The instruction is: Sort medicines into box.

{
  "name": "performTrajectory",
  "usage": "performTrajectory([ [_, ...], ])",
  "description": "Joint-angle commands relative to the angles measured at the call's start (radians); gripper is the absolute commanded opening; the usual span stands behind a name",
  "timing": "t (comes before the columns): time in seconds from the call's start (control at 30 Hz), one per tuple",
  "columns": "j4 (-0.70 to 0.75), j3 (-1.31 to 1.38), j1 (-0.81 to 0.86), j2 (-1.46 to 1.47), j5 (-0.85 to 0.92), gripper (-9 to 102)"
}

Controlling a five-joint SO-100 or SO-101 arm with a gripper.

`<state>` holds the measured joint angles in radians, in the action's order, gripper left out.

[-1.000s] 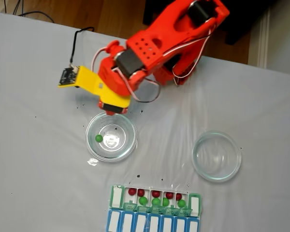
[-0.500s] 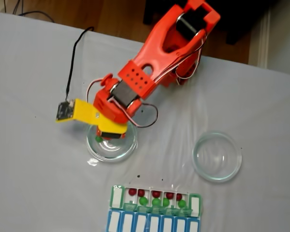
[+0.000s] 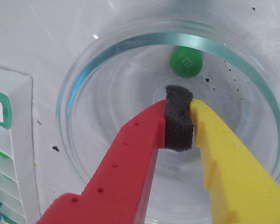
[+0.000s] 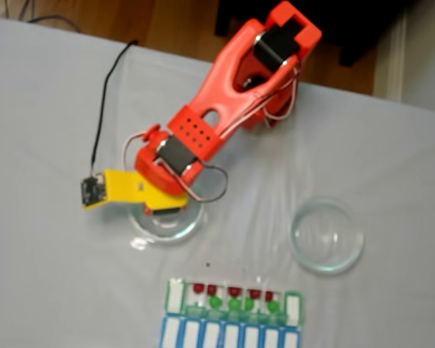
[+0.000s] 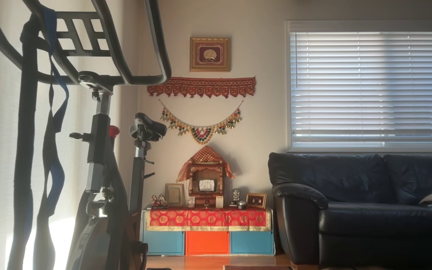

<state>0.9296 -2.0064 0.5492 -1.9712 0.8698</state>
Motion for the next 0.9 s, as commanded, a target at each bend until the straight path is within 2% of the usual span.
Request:
performTrajectory([
  [0.0,-0.018,0.095,-0.011,-0.005,0.011,1],
  [0.47,0.028,0.132,0.023,0.067,0.181,1],
  [0.87,0.021,0.146,0.032,0.071,0.173,1],
])
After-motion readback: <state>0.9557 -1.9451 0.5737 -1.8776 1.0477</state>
